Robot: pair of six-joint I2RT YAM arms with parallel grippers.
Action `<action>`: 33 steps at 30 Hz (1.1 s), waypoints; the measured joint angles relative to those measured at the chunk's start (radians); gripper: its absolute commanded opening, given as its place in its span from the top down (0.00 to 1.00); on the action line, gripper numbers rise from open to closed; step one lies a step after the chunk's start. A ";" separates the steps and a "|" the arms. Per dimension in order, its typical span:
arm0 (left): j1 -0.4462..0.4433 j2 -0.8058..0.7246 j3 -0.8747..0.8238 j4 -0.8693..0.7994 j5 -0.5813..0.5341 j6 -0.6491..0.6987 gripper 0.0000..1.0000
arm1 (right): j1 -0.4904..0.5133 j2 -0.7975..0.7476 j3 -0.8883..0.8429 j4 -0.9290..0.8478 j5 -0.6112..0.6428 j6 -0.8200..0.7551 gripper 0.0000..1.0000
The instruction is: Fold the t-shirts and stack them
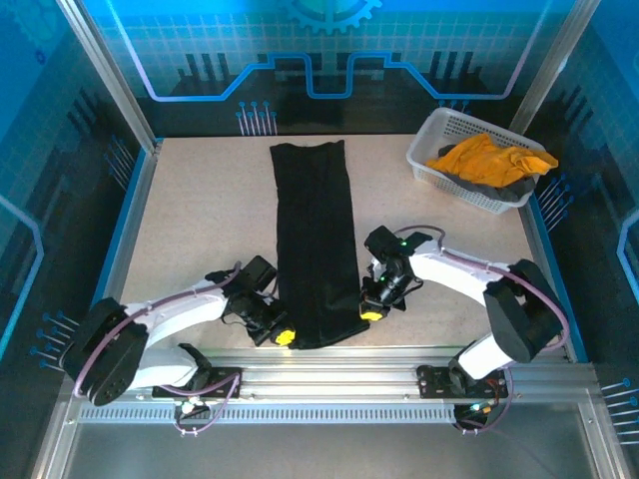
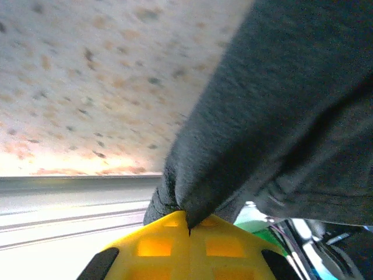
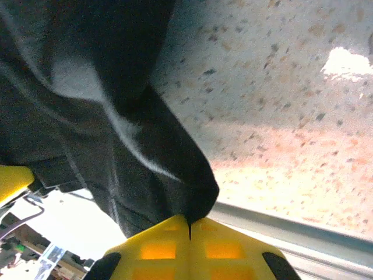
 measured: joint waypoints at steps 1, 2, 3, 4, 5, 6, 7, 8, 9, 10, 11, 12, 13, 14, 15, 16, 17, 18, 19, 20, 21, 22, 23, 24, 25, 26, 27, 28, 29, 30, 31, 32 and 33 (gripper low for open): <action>0.003 -0.017 0.002 0.001 0.000 -0.016 1.00 | 0.000 -0.015 0.001 -0.002 -0.005 0.015 1.00; 0.009 -0.032 0.009 -0.002 -0.002 -0.027 1.00 | 0.000 -0.027 0.008 -0.009 -0.008 0.032 1.00; 0.019 -0.048 0.023 -0.008 -0.005 -0.041 1.00 | 0.000 -0.038 0.019 -0.018 -0.009 0.048 1.00; 0.031 -0.061 0.039 -0.013 -0.012 -0.050 1.00 | -0.002 -0.042 0.030 -0.024 -0.009 0.060 1.00; 0.048 -0.075 0.061 -0.015 -0.019 -0.055 1.00 | -0.004 -0.045 0.048 -0.034 -0.007 0.074 1.00; 0.070 -0.086 0.088 -0.014 -0.029 -0.061 1.00 | -0.009 -0.047 0.071 -0.041 -0.007 0.087 1.00; 0.095 -0.092 0.116 -0.010 -0.039 -0.069 1.00 | -0.017 -0.048 0.092 -0.047 -0.004 0.098 1.00; 0.116 -0.094 0.140 -0.004 -0.046 -0.071 1.00 | -0.028 -0.048 0.112 -0.052 -0.001 0.107 1.00; 0.141 -0.094 0.167 0.009 -0.056 -0.074 1.00 | -0.043 -0.048 0.137 -0.056 0.004 0.116 1.00; 0.161 -0.092 0.188 0.019 -0.064 -0.075 1.00 | -0.058 -0.047 0.163 -0.059 0.007 0.122 1.00; 0.183 -0.086 0.213 0.029 -0.071 -0.075 1.00 | -0.074 -0.043 0.192 -0.061 0.011 0.129 1.00; 0.202 -0.074 0.237 0.042 -0.076 -0.075 1.00 | -0.090 -0.035 0.225 -0.061 0.015 0.134 1.00; 0.218 -0.058 0.259 0.055 -0.080 -0.074 1.00 | -0.104 -0.020 0.262 -0.062 0.021 0.137 1.00; 0.231 -0.042 0.277 0.068 -0.084 -0.074 1.00 | -0.115 0.000 0.299 -0.064 0.027 0.138 1.00; 0.247 -0.016 0.300 0.085 -0.089 -0.074 1.00 | -0.128 0.032 0.352 -0.064 0.034 0.137 1.00; 0.260 0.007 0.319 0.100 -0.094 -0.074 1.00 | -0.138 0.068 0.402 -0.063 0.041 0.135 1.00; 0.274 0.032 0.336 0.115 -0.098 -0.073 1.00 | -0.146 0.102 0.446 -0.063 0.049 0.132 1.00; 0.286 0.059 0.356 0.127 -0.102 -0.070 1.00 | -0.155 0.141 0.491 -0.058 0.057 0.129 1.00; 0.301 0.090 0.377 0.140 -0.109 -0.066 1.00 | -0.164 0.180 0.534 -0.056 0.065 0.124 1.00; 0.312 0.114 0.392 0.151 -0.116 -0.061 1.00 | -0.172 0.215 0.569 -0.056 0.069 0.121 1.00; 0.325 0.140 0.408 0.164 -0.121 -0.056 1.00 | -0.181 0.253 0.606 -0.054 0.077 0.115 1.00; 0.339 0.169 0.425 0.179 -0.126 -0.049 1.00 | -0.190 0.293 0.641 -0.050 0.082 0.112 1.00; 0.349 0.192 0.440 0.191 -0.131 -0.043 1.00 | -0.197 0.323 0.668 -0.050 0.084 0.109 1.00; 0.362 0.224 0.461 0.201 -0.135 -0.039 1.00 | -0.206 0.362 0.703 -0.048 0.088 0.106 1.00; 0.375 0.257 0.483 0.215 -0.138 -0.033 1.00 | -0.214 0.397 0.739 -0.050 0.092 0.102 1.00; 0.385 0.285 0.502 0.224 -0.140 -0.024 1.00 | -0.220 0.429 0.772 -0.051 0.095 0.098 1.00; 0.395 0.319 0.524 0.238 -0.142 -0.019 1.00 | -0.226 0.462 0.808 -0.053 0.101 0.094 1.00; 0.405 0.354 0.548 0.251 -0.143 -0.014 1.00 | -0.232 0.495 0.847 -0.052 0.105 0.091 1.00; 0.411 0.383 0.568 0.259 -0.143 -0.006 1.00 | -0.238 0.523 0.878 -0.051 0.109 0.087 1.00; 0.418 0.417 0.591 0.269 -0.143 0.003 1.00 | -0.243 0.552 0.913 -0.053 0.110 0.084 1.00; 0.424 0.447 0.610 0.279 -0.143 0.006 1.00 | -0.248 0.581 0.945 -0.053 0.110 0.082 1.00; 0.428 0.474 0.625 0.288 -0.143 0.010 1.00 | -0.251 0.605 0.970 -0.052 0.109 0.079 1.00; 0.433 0.501 0.640 0.297 -0.143 0.013 0.99 | -0.256 0.636 1.006 -0.054 0.108 0.076 1.00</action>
